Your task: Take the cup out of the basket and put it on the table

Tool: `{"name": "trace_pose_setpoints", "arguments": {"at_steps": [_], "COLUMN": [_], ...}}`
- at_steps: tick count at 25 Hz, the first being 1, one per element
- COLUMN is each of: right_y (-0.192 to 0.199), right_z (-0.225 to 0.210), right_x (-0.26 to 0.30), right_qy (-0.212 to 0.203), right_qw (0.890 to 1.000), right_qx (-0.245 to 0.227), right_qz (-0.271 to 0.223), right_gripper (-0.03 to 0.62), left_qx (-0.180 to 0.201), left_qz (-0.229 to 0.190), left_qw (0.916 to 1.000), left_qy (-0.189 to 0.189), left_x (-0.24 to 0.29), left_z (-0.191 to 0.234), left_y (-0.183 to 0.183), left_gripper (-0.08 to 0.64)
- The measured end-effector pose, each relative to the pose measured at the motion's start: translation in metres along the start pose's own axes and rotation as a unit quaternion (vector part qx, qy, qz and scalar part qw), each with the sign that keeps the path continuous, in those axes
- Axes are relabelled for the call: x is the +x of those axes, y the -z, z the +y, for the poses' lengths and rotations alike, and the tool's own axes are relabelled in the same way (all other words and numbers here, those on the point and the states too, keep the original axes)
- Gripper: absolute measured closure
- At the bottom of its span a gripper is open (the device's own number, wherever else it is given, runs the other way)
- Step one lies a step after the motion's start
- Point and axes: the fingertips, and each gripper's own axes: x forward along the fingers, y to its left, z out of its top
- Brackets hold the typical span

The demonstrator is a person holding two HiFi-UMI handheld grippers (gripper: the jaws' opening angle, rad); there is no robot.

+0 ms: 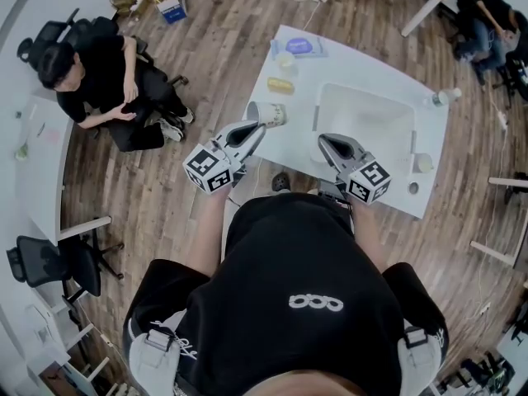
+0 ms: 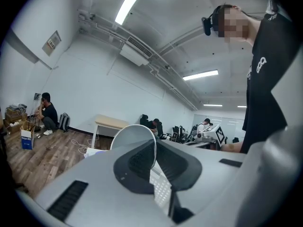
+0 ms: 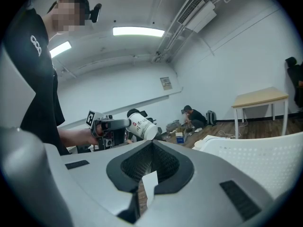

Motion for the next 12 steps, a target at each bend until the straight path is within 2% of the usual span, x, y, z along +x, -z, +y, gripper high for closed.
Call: {"name": "trace_pose_setpoints", "arguments": {"at_steps": [12], "right_y": [0.01], "right_z": [0.002], "right_x": [-0.011], "right_qy": [0.011], "right_qw": [1.0], "right_qx": [0.002], "right_qz": [0.006], "right_gripper": [0.568], "left_qx": [-0.012], "left_qz": [0.001], "left_qw": [0.9998], "left_qy": [0.013], "left_x": [0.006], "left_z": [-0.009], "left_y": [0.01], "left_gripper": [0.541]}}
